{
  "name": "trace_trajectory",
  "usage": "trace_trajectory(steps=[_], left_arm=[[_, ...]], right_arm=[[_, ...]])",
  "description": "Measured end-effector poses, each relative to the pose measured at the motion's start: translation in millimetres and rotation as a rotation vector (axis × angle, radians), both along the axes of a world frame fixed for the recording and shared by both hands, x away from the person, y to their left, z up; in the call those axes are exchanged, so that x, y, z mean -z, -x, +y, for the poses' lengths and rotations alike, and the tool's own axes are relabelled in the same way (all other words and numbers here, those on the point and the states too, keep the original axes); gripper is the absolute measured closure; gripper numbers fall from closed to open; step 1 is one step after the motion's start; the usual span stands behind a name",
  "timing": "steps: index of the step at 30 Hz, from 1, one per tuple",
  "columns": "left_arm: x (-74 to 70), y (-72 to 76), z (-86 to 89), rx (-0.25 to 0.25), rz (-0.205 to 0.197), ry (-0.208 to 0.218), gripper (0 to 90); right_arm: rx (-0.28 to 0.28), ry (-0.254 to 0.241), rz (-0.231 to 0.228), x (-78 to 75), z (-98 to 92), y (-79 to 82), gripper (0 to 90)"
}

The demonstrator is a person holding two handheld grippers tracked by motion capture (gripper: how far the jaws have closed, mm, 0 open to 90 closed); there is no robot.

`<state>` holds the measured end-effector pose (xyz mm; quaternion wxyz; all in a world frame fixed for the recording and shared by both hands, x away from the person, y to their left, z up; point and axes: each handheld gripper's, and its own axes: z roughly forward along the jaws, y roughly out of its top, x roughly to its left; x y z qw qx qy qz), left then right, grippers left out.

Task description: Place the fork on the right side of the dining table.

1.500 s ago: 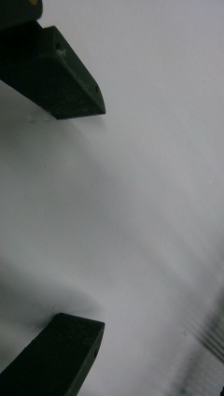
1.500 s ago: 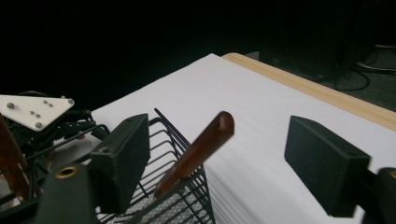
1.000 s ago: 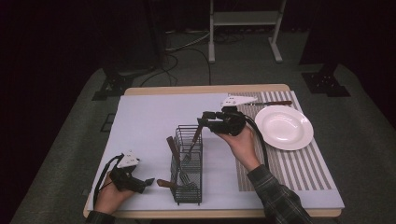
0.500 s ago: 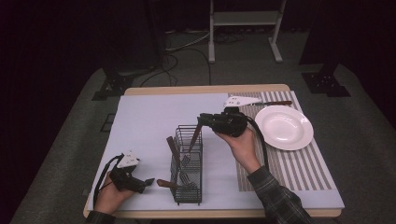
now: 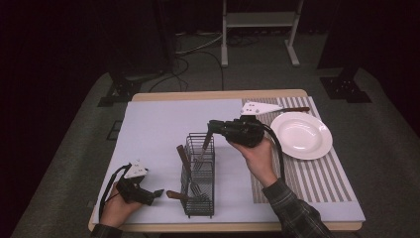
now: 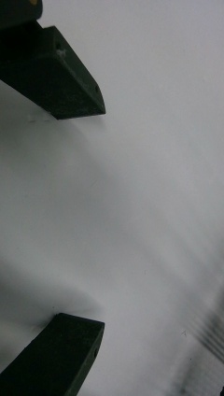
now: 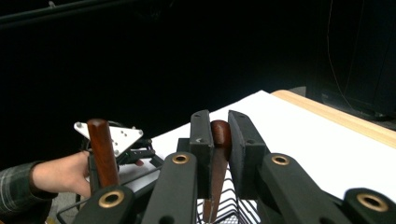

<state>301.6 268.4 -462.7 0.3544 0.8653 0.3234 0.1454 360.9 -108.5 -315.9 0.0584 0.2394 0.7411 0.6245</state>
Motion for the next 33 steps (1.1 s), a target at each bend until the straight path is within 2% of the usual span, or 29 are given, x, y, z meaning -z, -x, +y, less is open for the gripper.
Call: trace_trajectory(steps=[12,17,22,33], left_arm=[[0.0,0.0,0.0,0.000,0.000,0.000,0.0],[0.0,0.0,0.0,0.000,0.001,0.000,0.0],[0.0,0.1,0.0,0.000,0.001,0.001,0.0],[0.0,0.0,0.1,0.000,0.000,-0.001,0.0]], right_arm=[[0.019,-0.091,-0.078,-24.3,-19.5,13.2,80.3],[0.027,-0.114,-0.093,-30.2,-25.5,16.1,80.3],[0.031,-0.160,-0.111,-39.5,-35.8,20.8,80.3],[0.062,-0.198,-0.136,-50.0,-52.5,26.4,80.4]])
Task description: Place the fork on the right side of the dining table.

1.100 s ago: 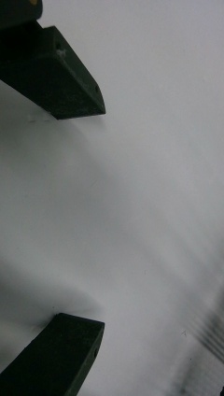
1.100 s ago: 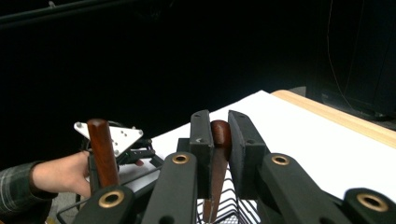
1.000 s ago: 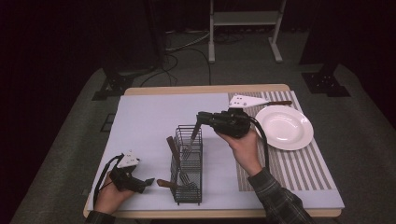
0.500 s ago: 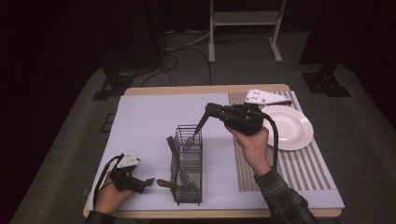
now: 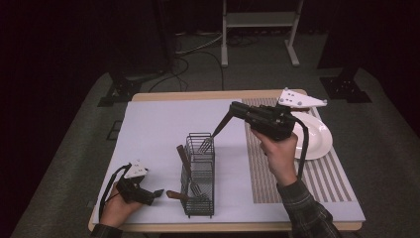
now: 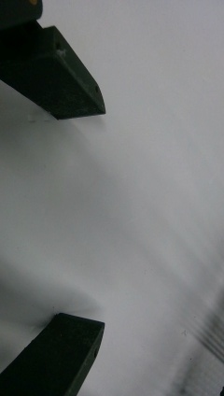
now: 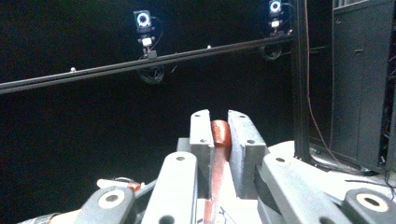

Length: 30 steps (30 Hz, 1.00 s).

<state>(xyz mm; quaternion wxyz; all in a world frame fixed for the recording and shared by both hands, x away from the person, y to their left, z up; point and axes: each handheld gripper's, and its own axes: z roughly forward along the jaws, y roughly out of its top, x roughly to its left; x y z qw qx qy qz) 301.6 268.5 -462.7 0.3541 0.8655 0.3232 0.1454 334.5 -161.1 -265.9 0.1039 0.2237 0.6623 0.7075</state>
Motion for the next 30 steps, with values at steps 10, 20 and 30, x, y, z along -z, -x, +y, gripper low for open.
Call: trace_trajectory(steps=[10,20,30], left_arm=[[0.0,0.0,0.0,0.000,0.000,0.000,0.0],[0.2,0.0,-0.1,-0.001,-0.001,0.002,0.0],[0.2,0.0,-0.1,-0.001,0.001,0.003,0.0]], right_arm=[[0.053,-0.061,-0.027,-12.8,-27.3,7.5,80.4],[0.115,-0.078,-0.051,-19.7,-51.0,13.9,80.4],[0.187,0.002,-0.007,-7.4,-57.1,16.1,80.3]])
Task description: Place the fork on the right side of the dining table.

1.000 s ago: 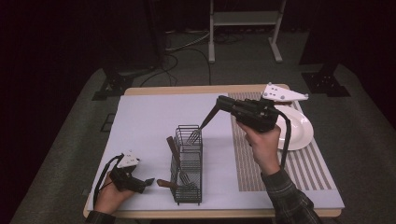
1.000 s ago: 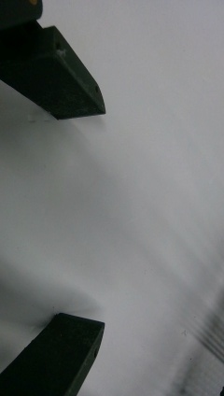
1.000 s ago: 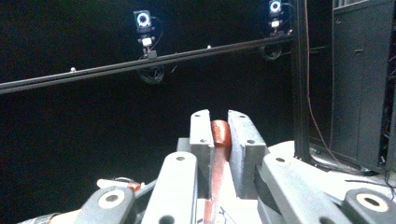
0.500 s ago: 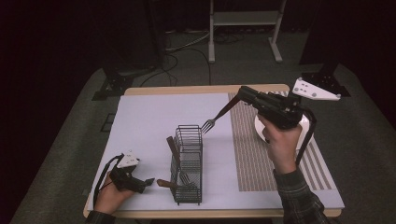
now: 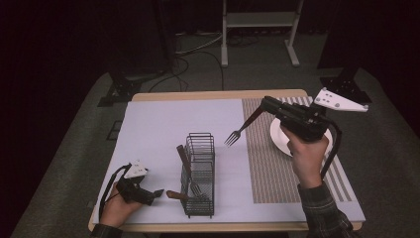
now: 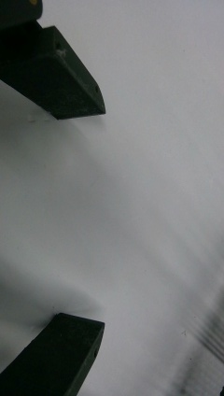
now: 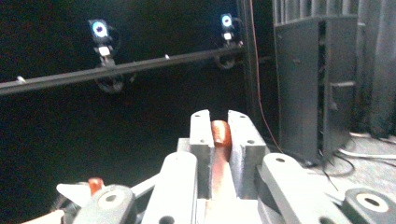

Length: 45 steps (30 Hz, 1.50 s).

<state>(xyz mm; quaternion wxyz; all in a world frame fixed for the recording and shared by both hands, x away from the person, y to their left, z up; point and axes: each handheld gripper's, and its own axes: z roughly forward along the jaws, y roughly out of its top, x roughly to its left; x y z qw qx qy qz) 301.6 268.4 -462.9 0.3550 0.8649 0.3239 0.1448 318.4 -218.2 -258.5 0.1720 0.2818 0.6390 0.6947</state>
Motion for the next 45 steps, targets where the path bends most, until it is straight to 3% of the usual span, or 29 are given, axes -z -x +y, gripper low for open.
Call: trace_trajectory(steps=[5,13,27,45], left_arm=[[-0.3,0.1,0.1,0.001,0.003,-0.003,0.0],[-0.3,0.1,0.1,0.001,0.003,-0.003,0.0],[-0.1,0.1,-0.1,0.000,0.001,-0.001,0.0],[-0.2,0.1,0.0,0.000,0.001,-0.001,0.0]], right_arm=[[0.035,0.047,0.039,10.8,-2.3,2.5,80.3],[0.096,0.083,0.093,23.2,-14.7,7.3,80.3],[0.215,0.123,0.151,40.6,-50.7,21.2,80.3],[0.336,0.216,0.204,63.5,-75.1,33.5,80.2]])
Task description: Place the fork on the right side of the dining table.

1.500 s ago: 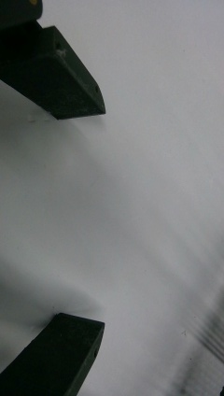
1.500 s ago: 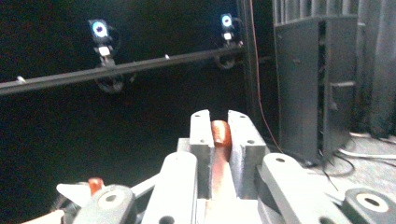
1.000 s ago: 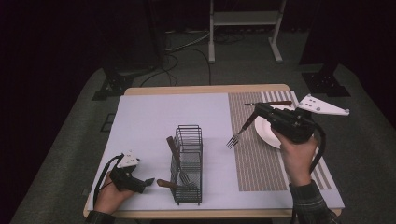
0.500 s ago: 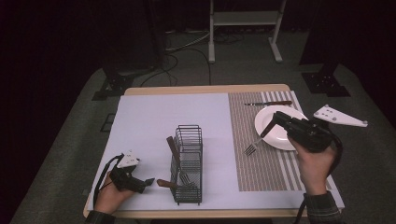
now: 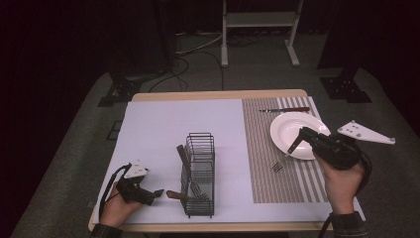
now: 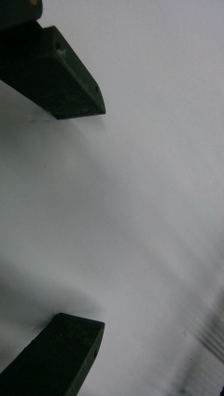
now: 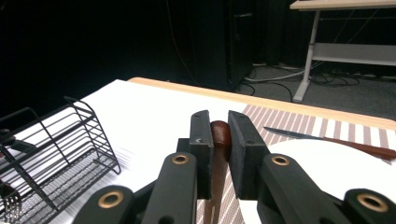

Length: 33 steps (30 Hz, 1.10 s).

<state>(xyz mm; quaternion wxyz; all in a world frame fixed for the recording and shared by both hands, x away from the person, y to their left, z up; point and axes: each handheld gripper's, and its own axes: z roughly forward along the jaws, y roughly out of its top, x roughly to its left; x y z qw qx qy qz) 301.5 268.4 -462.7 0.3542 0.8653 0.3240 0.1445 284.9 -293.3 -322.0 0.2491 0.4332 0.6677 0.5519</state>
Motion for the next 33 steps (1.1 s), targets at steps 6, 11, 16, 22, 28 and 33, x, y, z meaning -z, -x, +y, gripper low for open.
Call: trace_trajectory(steps=[6,11,16,22,28,33], left_arm=[[0.0,0.0,0.0,0.000,0.000,0.000,0.0],[0.0,0.0,0.0,0.000,0.000,0.000,0.0],[0.1,0.0,0.0,0.000,0.000,0.000,0.0],[0.0,0.0,0.0,0.000,0.000,0.000,0.0],[0.0,0.0,0.0,0.000,0.000,0.000,0.0],[0.0,0.0,0.0,0.000,0.000,0.000,0.0]], right_arm=[[0.017,0.008,0.011,3.2,-3.0,1.4,80.1],[0.028,0.022,0.019,6.0,-3.9,1.8,80.1],[0.042,0.033,0.021,7.9,-4.7,3.0,79.8],[0.096,0.096,0.016,9.2,-9.6,7.1,77.2],[0.125,0.121,0.025,10.8,-14.5,9.9,75.7],[0.159,0.134,0.041,14.3,-22.5,11.8,74.1]])
